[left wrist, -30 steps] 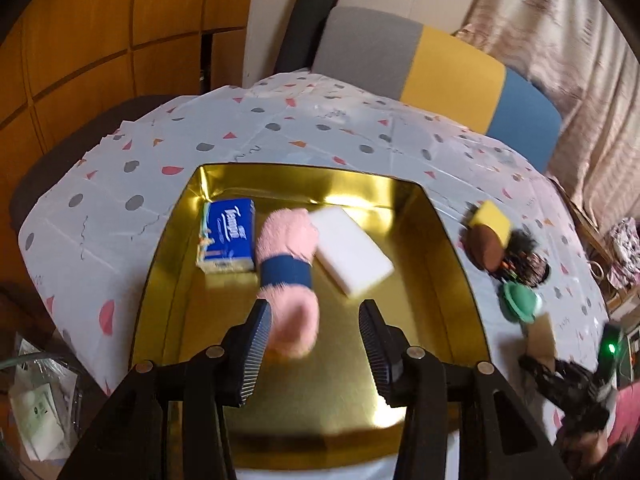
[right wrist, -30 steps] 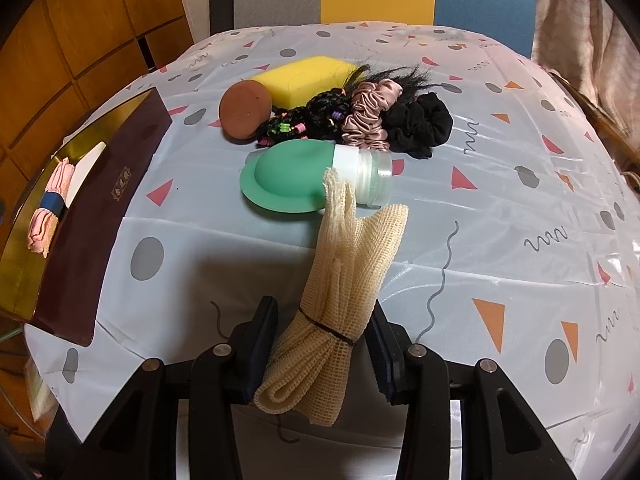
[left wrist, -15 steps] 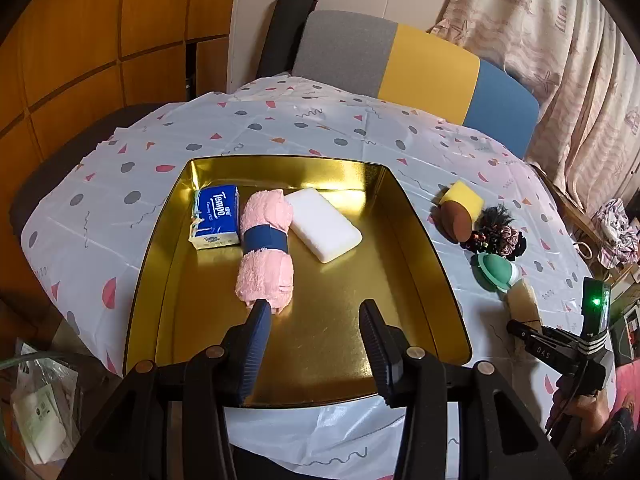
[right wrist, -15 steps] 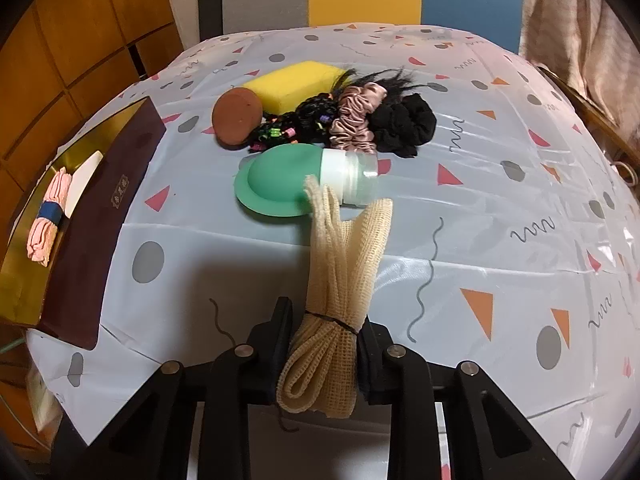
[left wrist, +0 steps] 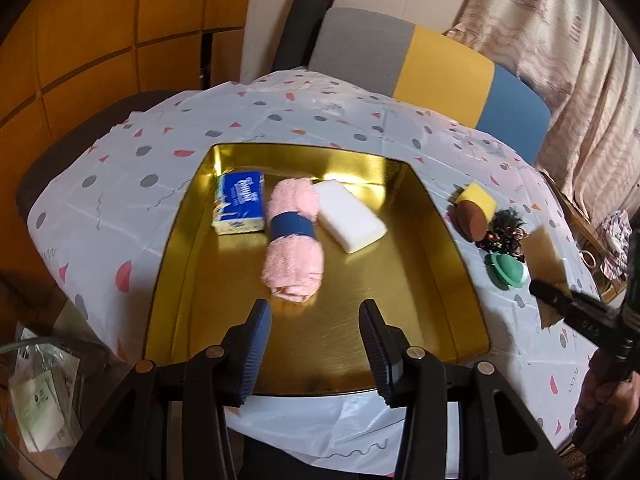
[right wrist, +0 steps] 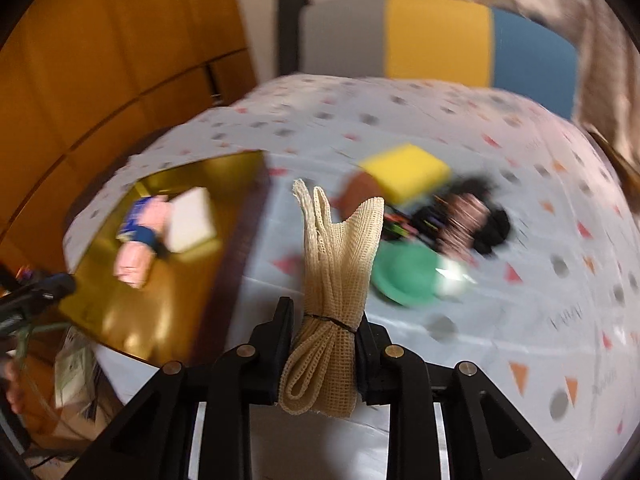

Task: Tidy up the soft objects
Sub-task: 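Carry the beige mesh scrubber into the gold tray and release it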

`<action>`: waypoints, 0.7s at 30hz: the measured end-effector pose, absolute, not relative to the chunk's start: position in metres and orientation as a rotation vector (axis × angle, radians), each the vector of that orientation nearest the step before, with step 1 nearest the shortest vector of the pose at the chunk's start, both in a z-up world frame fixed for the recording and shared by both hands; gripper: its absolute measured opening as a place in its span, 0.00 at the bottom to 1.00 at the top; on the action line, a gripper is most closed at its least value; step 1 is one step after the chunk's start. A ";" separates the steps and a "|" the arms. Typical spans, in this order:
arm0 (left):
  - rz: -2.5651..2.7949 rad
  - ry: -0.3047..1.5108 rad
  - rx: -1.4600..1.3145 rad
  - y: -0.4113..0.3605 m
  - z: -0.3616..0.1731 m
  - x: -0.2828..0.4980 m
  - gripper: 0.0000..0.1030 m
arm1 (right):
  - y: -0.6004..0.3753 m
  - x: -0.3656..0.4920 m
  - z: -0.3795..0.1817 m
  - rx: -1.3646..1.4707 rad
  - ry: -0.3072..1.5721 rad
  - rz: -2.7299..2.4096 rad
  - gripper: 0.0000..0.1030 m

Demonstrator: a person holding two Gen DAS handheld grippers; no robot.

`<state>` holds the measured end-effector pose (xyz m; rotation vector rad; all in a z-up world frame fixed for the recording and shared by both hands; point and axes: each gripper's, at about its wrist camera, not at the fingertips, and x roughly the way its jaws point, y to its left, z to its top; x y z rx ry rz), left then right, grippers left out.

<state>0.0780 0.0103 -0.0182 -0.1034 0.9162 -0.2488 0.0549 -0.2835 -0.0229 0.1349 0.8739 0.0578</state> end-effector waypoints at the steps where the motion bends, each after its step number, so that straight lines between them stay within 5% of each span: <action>1: -0.244 0.919 -0.109 0.013 -0.019 0.078 0.45 | -0.274 0.060 -0.019 0.126 0.869 0.088 0.26; 21: -0.199 0.922 -0.129 0.042 -0.023 0.080 0.45 | -0.153 0.200 -0.051 -0.090 1.007 0.202 0.30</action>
